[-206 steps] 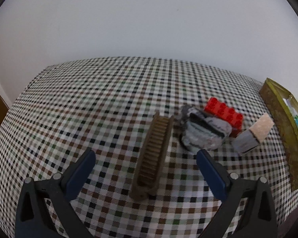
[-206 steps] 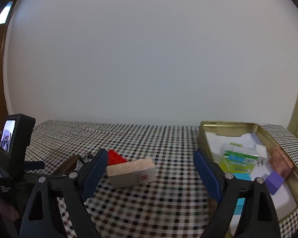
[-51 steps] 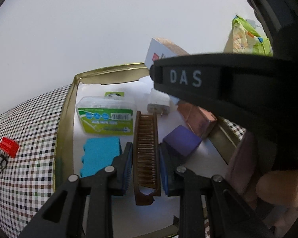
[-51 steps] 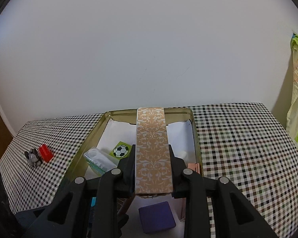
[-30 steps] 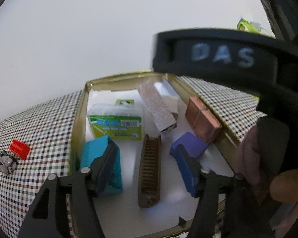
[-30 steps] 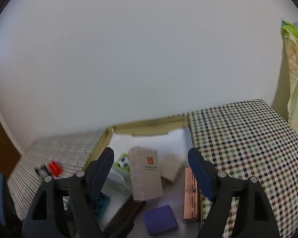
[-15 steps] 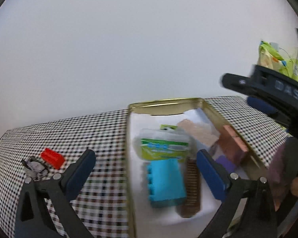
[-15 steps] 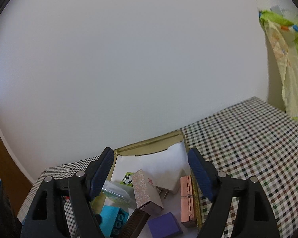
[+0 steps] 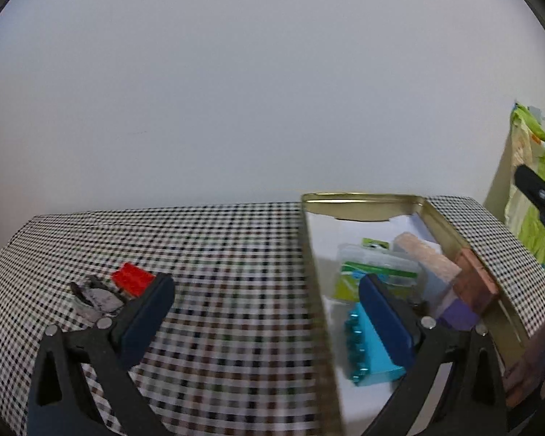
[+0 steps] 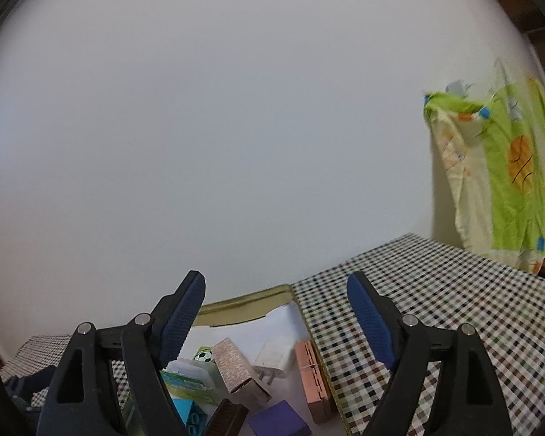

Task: Organize rigid objects
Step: 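Move both open tools from the tray toward the red brick and gray pouch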

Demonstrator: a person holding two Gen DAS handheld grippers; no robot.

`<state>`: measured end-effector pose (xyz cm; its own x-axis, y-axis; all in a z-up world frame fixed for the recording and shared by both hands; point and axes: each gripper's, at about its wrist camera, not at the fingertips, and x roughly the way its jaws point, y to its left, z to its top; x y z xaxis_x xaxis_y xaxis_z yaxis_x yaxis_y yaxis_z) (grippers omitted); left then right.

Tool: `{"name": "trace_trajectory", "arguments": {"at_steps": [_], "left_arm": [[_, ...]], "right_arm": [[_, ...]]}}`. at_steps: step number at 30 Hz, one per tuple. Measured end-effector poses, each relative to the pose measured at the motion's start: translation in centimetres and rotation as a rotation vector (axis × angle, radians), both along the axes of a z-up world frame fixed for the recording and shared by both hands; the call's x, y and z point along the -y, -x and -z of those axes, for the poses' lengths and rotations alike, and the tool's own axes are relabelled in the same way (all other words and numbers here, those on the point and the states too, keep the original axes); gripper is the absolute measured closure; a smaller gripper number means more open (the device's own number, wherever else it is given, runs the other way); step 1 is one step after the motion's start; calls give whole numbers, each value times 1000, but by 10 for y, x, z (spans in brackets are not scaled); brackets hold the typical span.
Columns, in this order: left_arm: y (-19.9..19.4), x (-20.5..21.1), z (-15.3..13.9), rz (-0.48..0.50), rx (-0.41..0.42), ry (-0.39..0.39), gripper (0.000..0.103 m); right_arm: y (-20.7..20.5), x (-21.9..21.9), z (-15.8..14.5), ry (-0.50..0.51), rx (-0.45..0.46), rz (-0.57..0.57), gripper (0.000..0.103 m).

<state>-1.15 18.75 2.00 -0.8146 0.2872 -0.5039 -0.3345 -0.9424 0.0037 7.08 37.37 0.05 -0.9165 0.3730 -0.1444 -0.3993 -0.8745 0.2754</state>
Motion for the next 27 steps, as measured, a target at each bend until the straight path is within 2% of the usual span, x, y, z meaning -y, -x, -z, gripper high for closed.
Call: {"name": "trace_trajectory", "arguments": {"at_steps": [4, 12, 27], "left_arm": [[9, 7, 2, -47, -50, 13, 1], [10, 28, 10, -79, -101, 53, 1], [21, 58, 12, -93, -43, 1, 1]], "right_arm": [[-10, 13, 0, -34, -29, 44, 16], [-11, 37, 5, -110, -19, 58, 15], [-21, 67, 6, -111, 13, 46, 15]]}}
